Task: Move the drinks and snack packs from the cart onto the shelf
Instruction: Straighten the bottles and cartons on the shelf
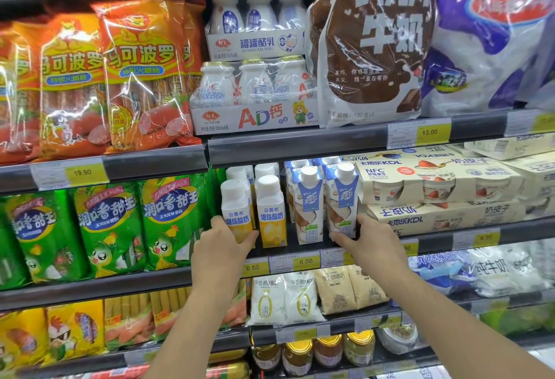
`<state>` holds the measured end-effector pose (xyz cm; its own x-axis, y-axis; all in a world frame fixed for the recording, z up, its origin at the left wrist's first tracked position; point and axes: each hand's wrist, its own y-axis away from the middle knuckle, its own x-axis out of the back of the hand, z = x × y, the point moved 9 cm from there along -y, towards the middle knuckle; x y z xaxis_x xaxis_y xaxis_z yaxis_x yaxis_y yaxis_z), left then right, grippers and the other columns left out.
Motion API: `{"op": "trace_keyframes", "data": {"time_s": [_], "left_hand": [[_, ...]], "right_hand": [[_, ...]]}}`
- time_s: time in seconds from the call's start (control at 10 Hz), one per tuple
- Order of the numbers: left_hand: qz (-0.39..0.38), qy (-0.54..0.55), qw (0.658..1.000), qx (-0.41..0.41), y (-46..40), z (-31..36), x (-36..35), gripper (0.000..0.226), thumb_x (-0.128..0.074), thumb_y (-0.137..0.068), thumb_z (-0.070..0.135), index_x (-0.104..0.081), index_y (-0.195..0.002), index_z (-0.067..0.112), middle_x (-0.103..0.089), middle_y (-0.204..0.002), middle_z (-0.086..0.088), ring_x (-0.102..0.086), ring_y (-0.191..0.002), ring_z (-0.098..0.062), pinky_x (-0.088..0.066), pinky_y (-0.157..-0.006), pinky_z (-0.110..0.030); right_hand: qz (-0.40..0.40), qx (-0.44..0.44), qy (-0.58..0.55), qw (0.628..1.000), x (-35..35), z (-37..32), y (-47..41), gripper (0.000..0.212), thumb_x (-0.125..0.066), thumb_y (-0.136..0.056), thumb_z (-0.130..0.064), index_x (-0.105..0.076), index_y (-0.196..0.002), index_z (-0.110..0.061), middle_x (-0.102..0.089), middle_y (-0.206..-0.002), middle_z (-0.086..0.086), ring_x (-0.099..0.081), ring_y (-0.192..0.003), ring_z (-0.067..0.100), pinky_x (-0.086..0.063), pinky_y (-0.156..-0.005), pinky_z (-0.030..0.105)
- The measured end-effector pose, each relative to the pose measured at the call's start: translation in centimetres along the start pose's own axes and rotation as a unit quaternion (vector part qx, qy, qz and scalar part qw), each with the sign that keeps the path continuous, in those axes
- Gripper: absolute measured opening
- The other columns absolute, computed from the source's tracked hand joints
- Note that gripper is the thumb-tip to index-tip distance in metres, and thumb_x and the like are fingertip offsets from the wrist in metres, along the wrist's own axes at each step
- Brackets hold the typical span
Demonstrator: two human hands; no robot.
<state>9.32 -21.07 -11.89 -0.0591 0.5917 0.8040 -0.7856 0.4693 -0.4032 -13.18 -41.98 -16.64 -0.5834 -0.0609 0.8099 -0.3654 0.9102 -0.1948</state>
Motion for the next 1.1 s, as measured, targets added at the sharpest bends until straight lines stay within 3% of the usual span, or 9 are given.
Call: {"op": "trace_keyframes", "data": {"time_s": [0.3, 0.4, 0.6, 0.7, 0.9, 1.1], "left_hand": [[-0.022, 0.006, 1.000, -0.021, 1.0, -1.2, 0.3, 0.057, -0.059, -0.081, 0.067, -0.046, -0.095, 0.013, -0.062, -0.078, -0.002, -0.060, -0.067, -0.019, -0.050, -0.054, -0.027], [-0.033, 0.012, 0.999, -0.033, 1.4, -2.1, 0.3, 0.063, -0.056, -0.082, 0.068, -0.049, -0.108, 0.011, -0.070, -0.094, -0.005, -0.067, -0.078, -0.020, -0.054, -0.060, -0.027], [-0.072, 0.028, 0.995, -0.069, 2.3, -2.5, 0.0, 0.075, -0.054, -0.087, 0.062, -0.038, -0.141, 0.011, -0.065, -0.125, -0.004, -0.066, -0.103, -0.019, -0.053, -0.076, -0.026], [-0.086, 0.011, 0.992, -0.090, 2.9, -2.7, -0.3, 0.070, -0.049, -0.091, 0.061, -0.038, -0.141, 0.014, -0.064, -0.126, -0.003, -0.065, -0.107, -0.019, -0.053, -0.081, -0.027], [-0.113, -0.103, 0.974, -0.169, 3.8, -2.7, -1.1, 0.069, -0.040, -0.094, 0.061, -0.031, -0.146, 0.018, -0.057, -0.135, 0.005, -0.066, -0.107, -0.016, -0.056, -0.079, -0.028], [-0.212, -0.081, 0.953, -0.201, 3.3, -2.6, -0.7, 0.067, -0.046, -0.093, 0.059, -0.037, -0.145, 0.018, -0.045, -0.147, -0.001, -0.049, -0.129, -0.020, -0.046, -0.103, -0.037]], "right_hand": [[0.007, -0.002, 0.017, 1.000, 0.4, -0.5, 0.3, 0.044, -0.060, -0.078, -0.070, -0.058, -0.087, -0.027, -0.066, -0.079, -0.005, -0.067, -0.063, 0.019, -0.061, -0.058, 0.040], [0.013, -0.001, 0.019, 1.000, 0.6, -0.8, 0.4, 0.041, -0.059, -0.080, -0.069, -0.058, -0.085, -0.028, -0.066, -0.077, -0.007, -0.066, -0.063, 0.017, -0.060, -0.058, 0.038], [0.018, -0.004, 0.009, 1.000, 0.5, -0.5, 0.8, 0.044, -0.057, -0.079, -0.072, -0.060, -0.088, -0.030, -0.066, -0.080, -0.006, -0.066, -0.055, 0.015, -0.060, -0.053, 0.038], [0.016, -0.002, 0.001, 1.000, 0.3, -0.4, 1.3, 0.047, -0.055, -0.080, -0.074, -0.062, -0.091, -0.029, -0.068, -0.077, -0.007, -0.067, -0.053, 0.013, -0.061, -0.054, 0.039], [0.017, 0.006, 0.046, 0.999, 0.1, -0.7, 3.3, 0.062, -0.052, -0.085, -0.071, -0.052, -0.125, -0.024, -0.072, -0.093, -0.004, -0.068, -0.078, 0.017, -0.057, -0.064, 0.036], [-0.008, 0.043, 0.138, 0.989, 2.2, -3.2, 5.8, 0.071, -0.042, -0.090, -0.071, -0.045, -0.137, -0.018, -0.068, -0.111, 0.003, -0.066, -0.098, 0.022, -0.055, -0.072, 0.034]]}}
